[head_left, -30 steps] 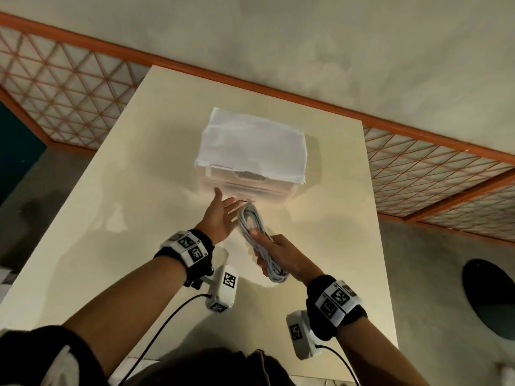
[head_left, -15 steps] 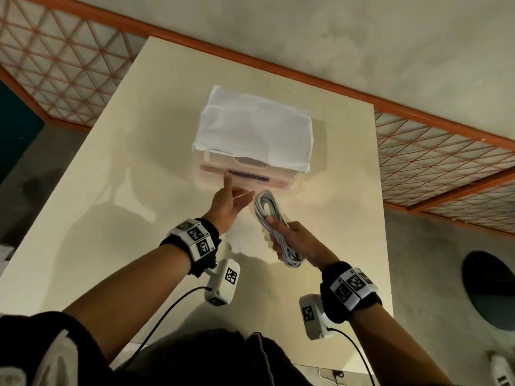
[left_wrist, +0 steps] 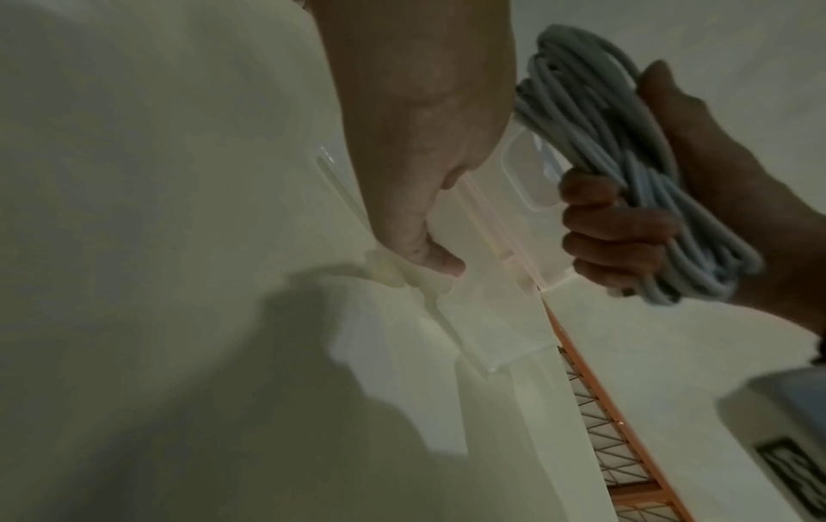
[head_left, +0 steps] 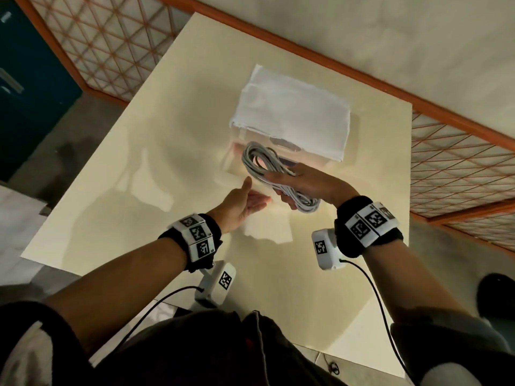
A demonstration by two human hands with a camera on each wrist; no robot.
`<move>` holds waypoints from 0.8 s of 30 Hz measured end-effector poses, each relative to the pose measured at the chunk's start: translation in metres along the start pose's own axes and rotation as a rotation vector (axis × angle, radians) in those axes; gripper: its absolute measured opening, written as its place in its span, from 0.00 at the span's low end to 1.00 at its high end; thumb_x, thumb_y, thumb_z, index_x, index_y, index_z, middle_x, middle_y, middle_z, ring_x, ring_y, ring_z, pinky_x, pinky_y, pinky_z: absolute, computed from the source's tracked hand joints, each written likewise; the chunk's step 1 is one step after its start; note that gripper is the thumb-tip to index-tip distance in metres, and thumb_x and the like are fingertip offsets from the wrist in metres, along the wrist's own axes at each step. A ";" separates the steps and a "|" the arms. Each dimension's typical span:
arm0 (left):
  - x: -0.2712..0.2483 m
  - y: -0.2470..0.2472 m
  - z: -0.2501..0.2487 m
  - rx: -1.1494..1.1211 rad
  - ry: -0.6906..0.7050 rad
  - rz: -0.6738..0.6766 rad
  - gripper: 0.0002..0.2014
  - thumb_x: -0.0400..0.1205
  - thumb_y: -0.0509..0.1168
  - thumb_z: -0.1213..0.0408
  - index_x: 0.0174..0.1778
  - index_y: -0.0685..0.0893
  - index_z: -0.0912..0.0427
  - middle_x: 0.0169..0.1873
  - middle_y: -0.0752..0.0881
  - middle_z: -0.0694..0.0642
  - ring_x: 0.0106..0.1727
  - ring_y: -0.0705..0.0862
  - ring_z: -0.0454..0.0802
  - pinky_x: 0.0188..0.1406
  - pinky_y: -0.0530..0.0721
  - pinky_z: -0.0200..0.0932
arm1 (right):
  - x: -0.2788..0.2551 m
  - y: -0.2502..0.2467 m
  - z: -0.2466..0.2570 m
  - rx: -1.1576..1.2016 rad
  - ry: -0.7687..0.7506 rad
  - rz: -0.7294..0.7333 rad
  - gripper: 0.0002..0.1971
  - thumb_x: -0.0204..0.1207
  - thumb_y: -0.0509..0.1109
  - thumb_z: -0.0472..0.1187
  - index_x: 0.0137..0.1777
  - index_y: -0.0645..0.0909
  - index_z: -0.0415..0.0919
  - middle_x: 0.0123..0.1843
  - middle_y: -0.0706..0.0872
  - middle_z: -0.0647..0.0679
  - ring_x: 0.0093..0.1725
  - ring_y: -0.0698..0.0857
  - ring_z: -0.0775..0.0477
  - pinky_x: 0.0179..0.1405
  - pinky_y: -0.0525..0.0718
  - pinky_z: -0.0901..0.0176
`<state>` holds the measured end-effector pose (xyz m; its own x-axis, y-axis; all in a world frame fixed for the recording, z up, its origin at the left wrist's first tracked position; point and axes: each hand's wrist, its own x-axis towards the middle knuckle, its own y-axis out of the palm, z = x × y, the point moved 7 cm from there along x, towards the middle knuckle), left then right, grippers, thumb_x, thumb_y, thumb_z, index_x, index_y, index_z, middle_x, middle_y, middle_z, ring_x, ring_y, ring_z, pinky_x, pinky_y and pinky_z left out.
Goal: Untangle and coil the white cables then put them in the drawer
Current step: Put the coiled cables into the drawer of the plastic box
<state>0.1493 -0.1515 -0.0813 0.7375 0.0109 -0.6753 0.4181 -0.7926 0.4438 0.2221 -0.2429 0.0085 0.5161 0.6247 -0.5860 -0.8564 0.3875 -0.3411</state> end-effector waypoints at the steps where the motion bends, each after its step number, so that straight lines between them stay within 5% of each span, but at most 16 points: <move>1: -0.002 0.000 0.001 -0.005 -0.007 0.009 0.26 0.88 0.47 0.51 0.46 0.79 0.71 0.47 0.86 0.67 0.45 0.86 0.51 0.41 0.87 0.35 | 0.007 0.001 0.001 -0.019 0.004 0.006 0.33 0.72 0.68 0.66 0.42 0.81 0.29 0.32 0.83 0.39 0.30 0.82 0.40 0.34 0.82 0.55; 6: -0.007 -0.001 0.006 -0.054 -0.030 0.026 0.25 0.88 0.47 0.52 0.44 0.80 0.70 0.39 0.89 0.63 0.40 0.89 0.49 0.41 0.88 0.36 | 0.040 0.003 -0.007 -0.129 0.052 0.059 0.34 0.74 0.66 0.66 0.46 0.82 0.27 0.37 0.86 0.36 0.31 0.84 0.41 0.32 0.84 0.59; 10: -0.007 -0.001 0.006 -0.088 -0.019 0.033 0.24 0.88 0.48 0.53 0.43 0.81 0.69 0.33 0.90 0.60 0.35 0.90 0.46 0.40 0.88 0.36 | 0.052 -0.006 -0.024 -0.148 0.139 0.081 0.31 0.70 0.67 0.68 0.43 0.85 0.35 0.33 0.86 0.43 0.29 0.84 0.46 0.32 0.84 0.62; 15: -0.006 -0.002 0.009 -0.124 -0.037 0.029 0.25 0.88 0.48 0.54 0.44 0.81 0.72 0.33 0.91 0.61 0.35 0.90 0.47 0.39 0.89 0.35 | 0.055 -0.014 -0.058 0.011 0.287 0.030 0.31 0.69 0.69 0.69 0.42 0.85 0.37 0.30 0.85 0.46 0.26 0.83 0.48 0.30 0.83 0.62; 19: -0.005 -0.001 0.007 -0.155 -0.034 0.021 0.25 0.88 0.49 0.54 0.45 0.80 0.74 0.38 0.89 0.66 0.35 0.90 0.48 0.39 0.89 0.35 | 0.060 -0.009 -0.066 0.217 0.268 0.000 0.30 0.68 0.71 0.67 0.51 0.83 0.38 0.36 0.85 0.45 0.28 0.81 0.49 0.29 0.82 0.59; 24: -0.006 0.000 0.007 -0.188 -0.043 0.039 0.24 0.88 0.49 0.55 0.48 0.78 0.75 0.44 0.86 0.71 0.38 0.91 0.50 0.39 0.89 0.36 | 0.053 -0.007 -0.063 0.397 0.271 -0.056 0.21 0.76 0.67 0.60 0.42 0.80 0.40 0.28 0.83 0.48 0.22 0.80 0.52 0.22 0.80 0.64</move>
<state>0.1412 -0.1561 -0.0813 0.7333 -0.0466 -0.6783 0.4844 -0.6642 0.5694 0.2542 -0.2554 -0.0665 0.4938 0.4170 -0.7631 -0.7286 0.6774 -0.1013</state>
